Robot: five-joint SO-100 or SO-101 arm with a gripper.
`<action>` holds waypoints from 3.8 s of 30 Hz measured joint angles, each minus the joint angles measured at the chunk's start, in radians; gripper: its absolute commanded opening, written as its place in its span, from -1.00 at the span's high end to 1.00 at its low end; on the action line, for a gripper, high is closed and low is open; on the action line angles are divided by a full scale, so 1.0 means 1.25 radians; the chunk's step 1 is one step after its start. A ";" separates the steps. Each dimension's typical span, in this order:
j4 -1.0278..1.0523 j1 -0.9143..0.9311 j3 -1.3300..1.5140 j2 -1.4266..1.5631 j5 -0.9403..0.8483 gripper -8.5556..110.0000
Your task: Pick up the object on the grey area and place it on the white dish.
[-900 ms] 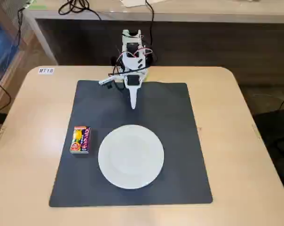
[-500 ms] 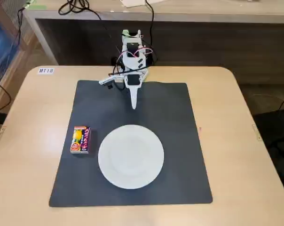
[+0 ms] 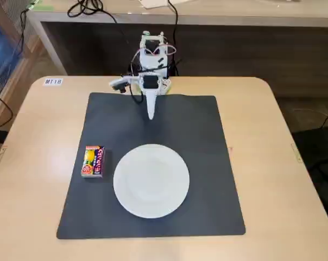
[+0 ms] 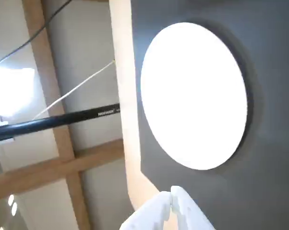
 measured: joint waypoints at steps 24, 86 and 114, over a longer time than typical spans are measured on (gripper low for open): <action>0.380 0.270 -1.060 -1.147 0.371 0.86; 0.616 0.380 -1.508 -1.631 0.719 0.12; 0.614 0.390 -1.570 -1.745 0.749 0.55</action>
